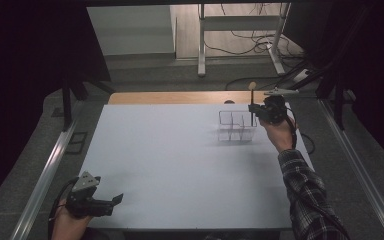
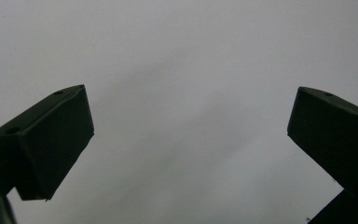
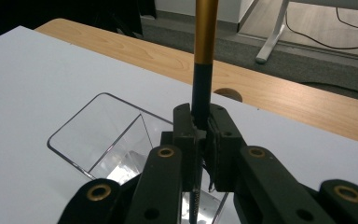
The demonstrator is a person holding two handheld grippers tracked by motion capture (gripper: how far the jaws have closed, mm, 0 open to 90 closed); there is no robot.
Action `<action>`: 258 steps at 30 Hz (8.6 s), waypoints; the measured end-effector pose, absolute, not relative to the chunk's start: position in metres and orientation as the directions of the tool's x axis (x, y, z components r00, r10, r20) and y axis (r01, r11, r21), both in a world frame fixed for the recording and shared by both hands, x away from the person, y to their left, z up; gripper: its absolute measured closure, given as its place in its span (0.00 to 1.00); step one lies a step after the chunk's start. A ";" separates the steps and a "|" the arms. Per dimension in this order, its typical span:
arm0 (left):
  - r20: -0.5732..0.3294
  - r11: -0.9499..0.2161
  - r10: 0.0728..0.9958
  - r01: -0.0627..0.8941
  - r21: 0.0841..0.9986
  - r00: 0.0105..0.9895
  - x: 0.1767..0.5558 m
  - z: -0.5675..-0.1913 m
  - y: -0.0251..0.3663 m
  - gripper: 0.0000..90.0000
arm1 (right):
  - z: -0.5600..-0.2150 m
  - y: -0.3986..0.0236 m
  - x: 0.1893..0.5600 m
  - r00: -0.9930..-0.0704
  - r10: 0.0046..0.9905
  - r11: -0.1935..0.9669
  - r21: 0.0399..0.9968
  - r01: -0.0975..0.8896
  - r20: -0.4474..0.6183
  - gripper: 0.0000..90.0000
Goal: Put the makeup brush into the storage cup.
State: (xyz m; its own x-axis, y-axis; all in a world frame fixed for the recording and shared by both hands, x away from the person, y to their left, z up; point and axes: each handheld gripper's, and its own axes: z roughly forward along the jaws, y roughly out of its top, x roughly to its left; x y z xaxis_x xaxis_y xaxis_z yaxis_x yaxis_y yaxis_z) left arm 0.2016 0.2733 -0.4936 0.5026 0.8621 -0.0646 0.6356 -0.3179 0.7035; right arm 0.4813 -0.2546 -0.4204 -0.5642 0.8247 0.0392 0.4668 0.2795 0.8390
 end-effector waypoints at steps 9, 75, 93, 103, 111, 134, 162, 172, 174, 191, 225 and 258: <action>-0.066 -0.318 0.862 0.636 0.703 0.503 0.202 -0.494 0.273 0.01 | -0.432 -0.253 0.480 -0.567 0.823 0.289 0.831 0.476 0.039 0.93; -0.065 -0.319 0.862 0.636 0.702 0.503 0.202 -0.494 0.273 0.01 | -0.435 -0.247 0.459 -0.575 0.816 0.317 0.792 0.522 0.052 0.00; -0.061 -0.325 0.853 0.620 0.714 0.518 0.201 -0.493 0.272 0.01 | -0.445 -0.247 0.447 -0.598 0.801 0.370 0.762 0.531 0.027 0.00; -0.059 -0.326 0.853 0.617 0.717 0.519 0.201 -0.492 0.272 0.01 | -0.444 -0.248 0.440 -0.602 0.798 0.372 0.760 0.532 0.031 0.00; -0.056 -0.330 0.851 0.614 0.717 0.523 0.201 -0.492 0.272 0.01 | -0.445 -0.248 0.433 -0.606 0.795 0.375 0.759 0.531 0.031 0.00; -0.066 -0.321 0.849 0.612 0.723 0.524 0.200 -0.492 0.272 0.01 | -0.449 -0.246 0.419 -0.620 0.784 0.395 0.748 0.534 0.029 0.00; -0.066 -0.322 0.849 0.613 0.721 0.524 0.201 -0.493 0.272 0.01 | -0.449 -0.250 0.389 -0.639 0.768 0.406 0.742 0.534 0.039 0.00; -0.064 -0.328 0.848 0.616 0.716 0.526 0.201 -0.493 0.272 0.01 | -0.449 -0.253 0.378 -0.647 0.762 0.411 0.740 0.533 0.043 0.00; -0.065 -0.327 0.849 0.616 0.717 0.525 0.201 -0.493 0.272 0.00 | -0.449 -0.253 0.376 -0.648 0.761 0.413 0.737 0.535 0.043 0.00; -0.056 -0.330 0.852 0.617 0.714 0.520 0.201 -0.493 0.272 0.00 | -0.453 -0.258 0.360 -0.661 0.750 0.432 0.726 0.536 0.041 0.00; -0.053 -0.330 0.854 0.617 0.714 0.517 0.202 -0.493 0.273 0.00 | -0.457 -0.270 0.330 -0.673 0.738 0.454 0.711 0.537 0.038 0.00; -0.054 -0.332 0.854 0.621 0.710 0.518 0.202 -0.494 0.272 0.00 | -0.460 -0.288 0.305 -0.668 0.744 0.480 0.684 0.550 0.016 0.00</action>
State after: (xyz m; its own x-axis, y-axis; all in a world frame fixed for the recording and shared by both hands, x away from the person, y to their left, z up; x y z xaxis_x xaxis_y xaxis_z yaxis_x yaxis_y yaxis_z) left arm 0.2021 0.2721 -0.4937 0.5179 0.8537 -0.0540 0.6214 -0.3321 0.7096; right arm 0.3052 -0.2882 -0.4599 -0.6684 0.7437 0.0158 0.5498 0.4795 0.6840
